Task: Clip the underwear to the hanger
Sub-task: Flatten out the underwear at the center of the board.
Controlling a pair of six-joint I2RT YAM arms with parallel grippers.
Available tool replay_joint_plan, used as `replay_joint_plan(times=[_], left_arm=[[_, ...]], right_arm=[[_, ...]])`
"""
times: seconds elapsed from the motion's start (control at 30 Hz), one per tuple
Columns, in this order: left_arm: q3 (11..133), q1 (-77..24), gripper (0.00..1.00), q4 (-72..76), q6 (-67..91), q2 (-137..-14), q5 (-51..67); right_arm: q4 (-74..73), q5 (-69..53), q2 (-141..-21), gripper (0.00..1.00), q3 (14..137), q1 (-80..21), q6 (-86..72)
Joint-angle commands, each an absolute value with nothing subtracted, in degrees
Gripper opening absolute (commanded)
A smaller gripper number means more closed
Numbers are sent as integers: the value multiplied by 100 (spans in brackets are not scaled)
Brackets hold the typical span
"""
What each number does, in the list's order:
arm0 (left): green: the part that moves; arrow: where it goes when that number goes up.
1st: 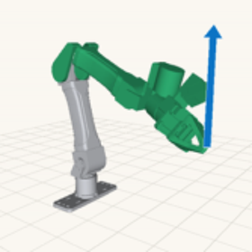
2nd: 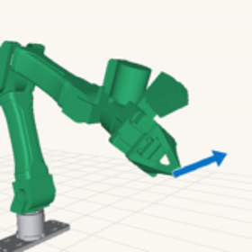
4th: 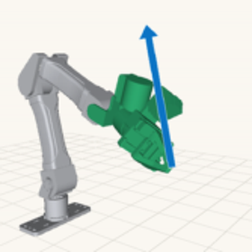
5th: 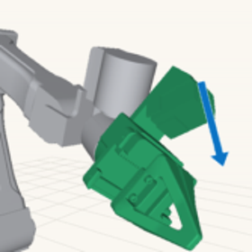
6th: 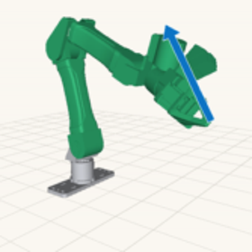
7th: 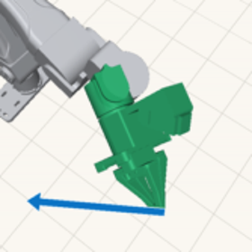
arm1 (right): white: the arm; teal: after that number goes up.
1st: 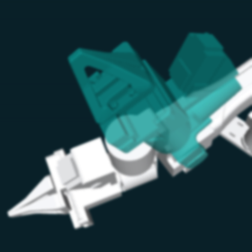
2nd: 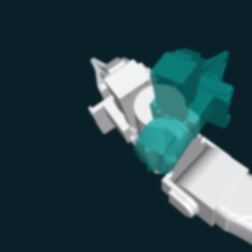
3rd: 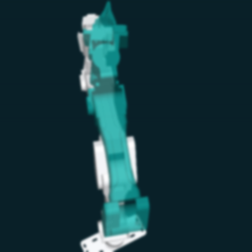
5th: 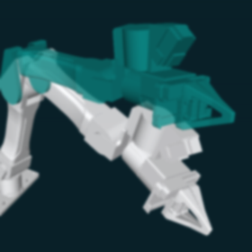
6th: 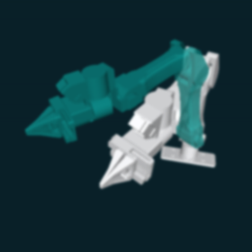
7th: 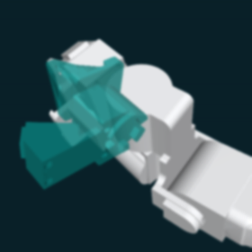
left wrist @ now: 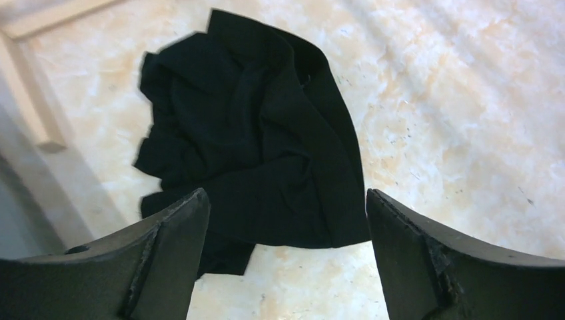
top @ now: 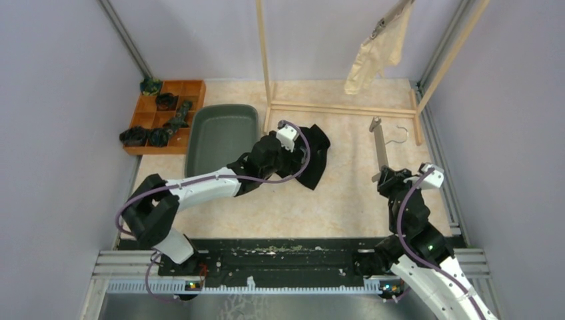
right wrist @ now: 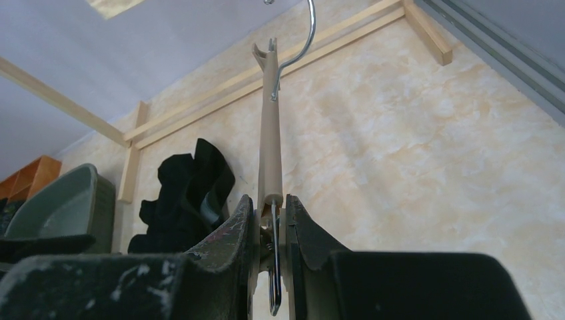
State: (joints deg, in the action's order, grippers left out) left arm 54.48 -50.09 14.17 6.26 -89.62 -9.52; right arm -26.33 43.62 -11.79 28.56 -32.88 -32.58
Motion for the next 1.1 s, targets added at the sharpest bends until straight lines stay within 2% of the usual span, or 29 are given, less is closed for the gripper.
replay_joint_plan(times=[0.0, 0.63, 1.07], left_arm=[[5334, -5020, 92, 2375, 1252, -9254, -503], [7176, -4940, 90, 2407, 1188, -11325, -1335], [7763, -4946, 75, 2280, 999, -11998, -1539]], right_arm=[[-2212, 4351, -1252, 0, 2909, -3305, -3248], [-2140, 4351, -1331, 0, 2855, -3309, -3222], [-2062, 4342, -1371, 0, 2799, -3305, -3204]])
